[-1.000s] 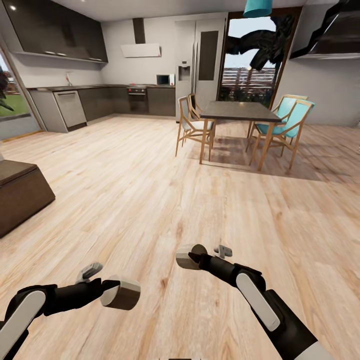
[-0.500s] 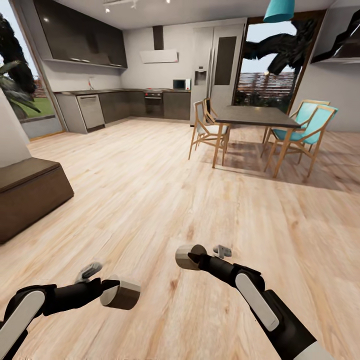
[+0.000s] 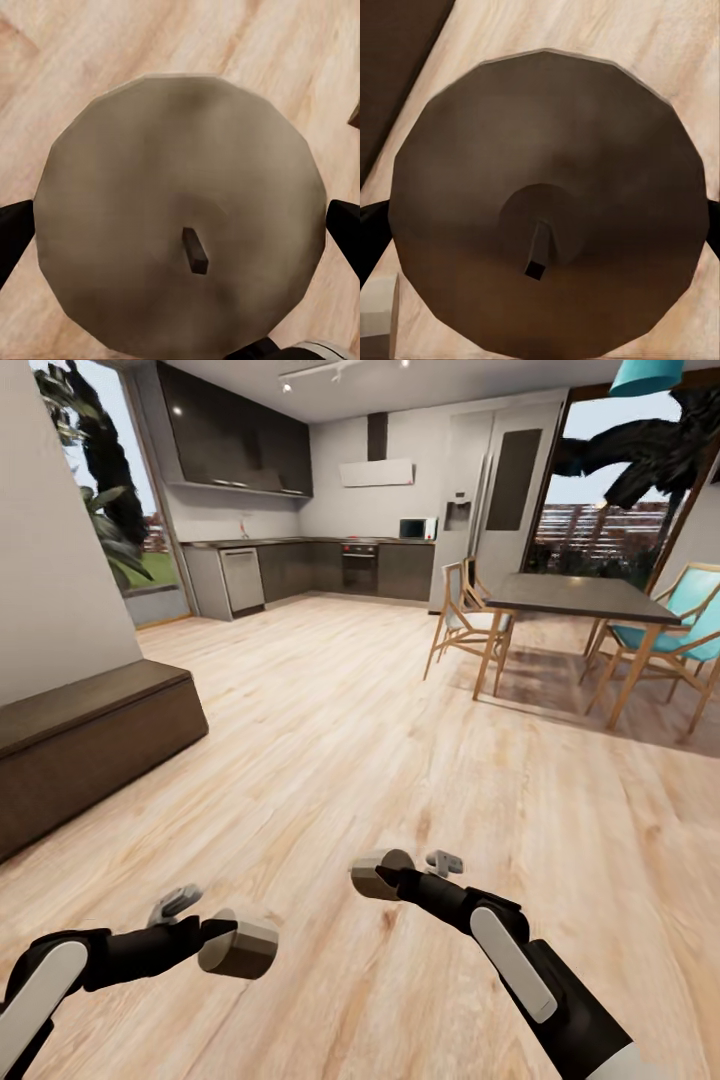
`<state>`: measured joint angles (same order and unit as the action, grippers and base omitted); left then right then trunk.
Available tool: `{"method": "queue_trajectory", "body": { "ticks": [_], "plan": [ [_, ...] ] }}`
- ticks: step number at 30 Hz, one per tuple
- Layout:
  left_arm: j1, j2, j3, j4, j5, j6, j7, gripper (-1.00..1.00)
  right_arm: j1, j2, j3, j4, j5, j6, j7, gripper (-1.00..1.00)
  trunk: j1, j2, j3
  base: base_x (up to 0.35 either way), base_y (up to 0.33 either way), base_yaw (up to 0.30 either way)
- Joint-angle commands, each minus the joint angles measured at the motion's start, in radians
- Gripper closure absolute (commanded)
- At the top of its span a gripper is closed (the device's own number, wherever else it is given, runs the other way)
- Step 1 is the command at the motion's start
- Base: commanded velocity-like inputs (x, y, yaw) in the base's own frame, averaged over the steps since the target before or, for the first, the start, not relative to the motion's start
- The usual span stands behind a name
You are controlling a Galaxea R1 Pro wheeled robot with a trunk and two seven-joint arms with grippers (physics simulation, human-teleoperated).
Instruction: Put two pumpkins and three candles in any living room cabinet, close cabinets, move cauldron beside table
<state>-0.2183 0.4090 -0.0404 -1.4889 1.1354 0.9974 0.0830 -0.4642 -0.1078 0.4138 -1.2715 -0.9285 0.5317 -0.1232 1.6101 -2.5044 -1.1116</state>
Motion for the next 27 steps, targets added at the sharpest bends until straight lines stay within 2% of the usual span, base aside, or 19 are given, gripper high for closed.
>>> {"method": "queue_trajectory", "body": {
  "ticks": [1,18,27],
  "plan": [
    [-0.001,0.0,0.001,0.0,0.017,0.001,0.007,1.0,-0.001,-0.001,0.002,-0.002,-0.013,0.001,-0.01,1.0,-0.001,0.0,-0.001,-0.22,0.216,0.292],
    [-0.001,0.0,0.018,0.001,0.017,0.001,0.007,1.0,-0.001,0.0,0.012,0.003,-0.015,0.002,-0.013,1.0,-0.001,0.0,-0.001,-0.219,0.229,0.292],
    [-0.001,0.001,0.036,0.001,0.019,0.001,0.007,1.0,-0.001,0.0,0.016,0.004,-0.013,0.003,-0.014,1.0,-0.001,0.0,-0.005,-0.126,0.264,0.284]
  ]
}}
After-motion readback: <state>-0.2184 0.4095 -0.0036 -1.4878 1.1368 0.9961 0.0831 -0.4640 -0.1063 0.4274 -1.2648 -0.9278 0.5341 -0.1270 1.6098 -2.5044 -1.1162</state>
